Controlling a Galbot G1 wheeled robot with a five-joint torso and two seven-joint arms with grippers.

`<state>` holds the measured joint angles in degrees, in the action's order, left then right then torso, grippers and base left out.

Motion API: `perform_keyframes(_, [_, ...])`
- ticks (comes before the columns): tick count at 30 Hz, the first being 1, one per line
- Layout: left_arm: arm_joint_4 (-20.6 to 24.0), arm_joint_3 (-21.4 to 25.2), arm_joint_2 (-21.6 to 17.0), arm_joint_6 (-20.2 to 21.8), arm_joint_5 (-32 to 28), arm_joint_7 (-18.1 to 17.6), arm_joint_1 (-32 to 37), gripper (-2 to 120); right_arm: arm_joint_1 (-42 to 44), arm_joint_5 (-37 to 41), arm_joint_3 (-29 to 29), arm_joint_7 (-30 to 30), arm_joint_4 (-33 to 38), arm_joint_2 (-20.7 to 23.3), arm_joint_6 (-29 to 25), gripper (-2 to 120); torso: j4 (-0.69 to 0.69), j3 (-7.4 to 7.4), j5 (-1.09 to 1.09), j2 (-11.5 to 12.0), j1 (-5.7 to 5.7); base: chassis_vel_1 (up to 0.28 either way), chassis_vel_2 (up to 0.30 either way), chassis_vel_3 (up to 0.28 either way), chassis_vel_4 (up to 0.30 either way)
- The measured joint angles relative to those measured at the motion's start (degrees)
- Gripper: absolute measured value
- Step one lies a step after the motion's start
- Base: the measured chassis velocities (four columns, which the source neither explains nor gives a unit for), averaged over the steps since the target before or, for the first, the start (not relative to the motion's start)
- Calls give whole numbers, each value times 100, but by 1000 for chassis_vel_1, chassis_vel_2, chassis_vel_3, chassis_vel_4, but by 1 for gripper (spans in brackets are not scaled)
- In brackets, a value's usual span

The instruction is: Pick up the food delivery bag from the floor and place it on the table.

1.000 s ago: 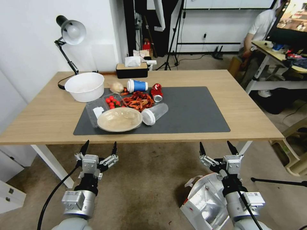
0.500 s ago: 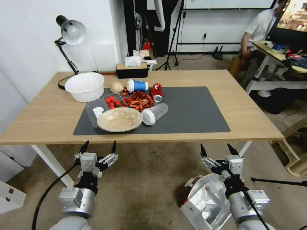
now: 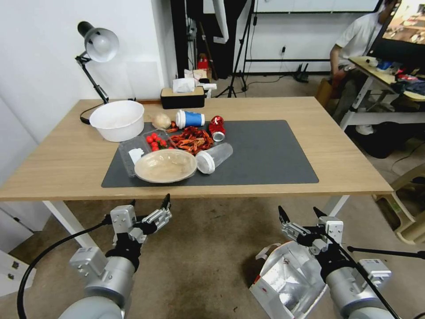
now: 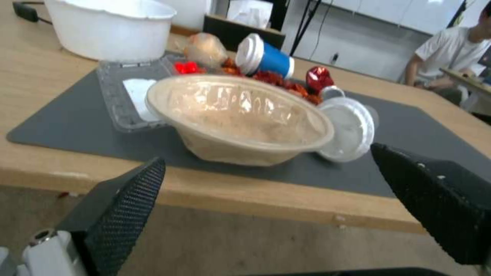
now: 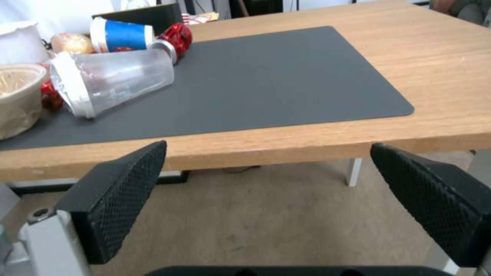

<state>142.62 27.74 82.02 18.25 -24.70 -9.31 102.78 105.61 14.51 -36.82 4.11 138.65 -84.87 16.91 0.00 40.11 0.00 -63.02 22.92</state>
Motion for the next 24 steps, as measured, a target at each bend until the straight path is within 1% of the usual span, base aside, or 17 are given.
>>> perform_keyframes(10, [-39,-2,-13,-207,-91,19,27,100,24,-43,17,-2,-18,-27,-116,100,0,0,0,0,0,0,0,0,0])
perform_keyframes(22, [-28,11,-20,-221,-186,-78,33,100,30,-104,52,24,-42,-64,-153,100,0,-2,0,3,-2,0,0,0,0])
perform_keyframes(24, [-21,20,-21,-184,-194,-92,33,100,28,-105,55,27,-51,-61,-156,100,0,-29,0,54,-24,0,0,0,0])
